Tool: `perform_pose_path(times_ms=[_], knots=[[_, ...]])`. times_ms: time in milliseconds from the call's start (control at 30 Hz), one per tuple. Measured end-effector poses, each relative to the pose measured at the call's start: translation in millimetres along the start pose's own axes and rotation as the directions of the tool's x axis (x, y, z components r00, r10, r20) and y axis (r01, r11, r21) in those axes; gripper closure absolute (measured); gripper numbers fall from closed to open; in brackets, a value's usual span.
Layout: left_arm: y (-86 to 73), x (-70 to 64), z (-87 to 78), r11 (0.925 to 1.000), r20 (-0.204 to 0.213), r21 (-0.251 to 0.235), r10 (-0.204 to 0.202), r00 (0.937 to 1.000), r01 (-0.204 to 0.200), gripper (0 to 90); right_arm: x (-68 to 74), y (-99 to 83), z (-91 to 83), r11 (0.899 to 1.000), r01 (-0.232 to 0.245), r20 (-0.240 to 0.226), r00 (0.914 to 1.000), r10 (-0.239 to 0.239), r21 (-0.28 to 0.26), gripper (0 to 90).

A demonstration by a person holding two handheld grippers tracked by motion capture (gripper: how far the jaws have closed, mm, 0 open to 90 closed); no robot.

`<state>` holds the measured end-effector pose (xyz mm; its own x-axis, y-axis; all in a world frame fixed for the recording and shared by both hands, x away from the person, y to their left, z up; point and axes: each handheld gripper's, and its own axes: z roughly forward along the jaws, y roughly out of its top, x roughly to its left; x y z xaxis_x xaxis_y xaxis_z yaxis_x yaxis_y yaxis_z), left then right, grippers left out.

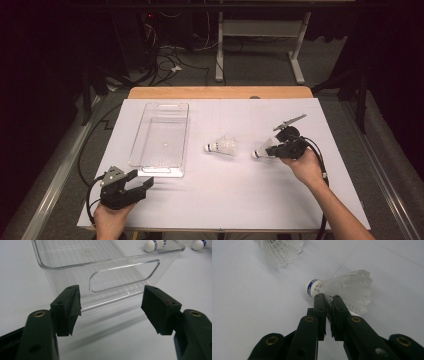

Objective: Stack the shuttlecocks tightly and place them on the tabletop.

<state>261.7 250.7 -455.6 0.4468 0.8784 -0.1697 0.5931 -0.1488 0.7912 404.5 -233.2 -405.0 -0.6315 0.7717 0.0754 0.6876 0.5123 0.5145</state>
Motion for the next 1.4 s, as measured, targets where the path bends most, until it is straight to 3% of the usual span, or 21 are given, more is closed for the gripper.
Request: perform_pose_path(times_ms=[333,633,1400], knots=[[0.0,-0.1,0.0,1.0000,-0.001,0.000,0.000,1.0000,0.000,32.6,-0.6,-7.3,-0.1,1.000,0.003,-0.011,0.9999,-0.003,0.012,89.4],[0.0,-0.2,0.1,1.0000,-0.002,0.000,0.000,1.0000,0.000,32.6,1.6,-11.5,-0.4,1.000,0.012,-0.016,0.9998,-0.013,-0.016,90.0],[0.0,-0.1,0.0,1.0000,0.000,0.004,0.005,1.0000,-0.005,32.8,8.2,0.0,-1.9,0.998,0.023,-0.036,0.9990,-0.025,-0.061,90.0]])
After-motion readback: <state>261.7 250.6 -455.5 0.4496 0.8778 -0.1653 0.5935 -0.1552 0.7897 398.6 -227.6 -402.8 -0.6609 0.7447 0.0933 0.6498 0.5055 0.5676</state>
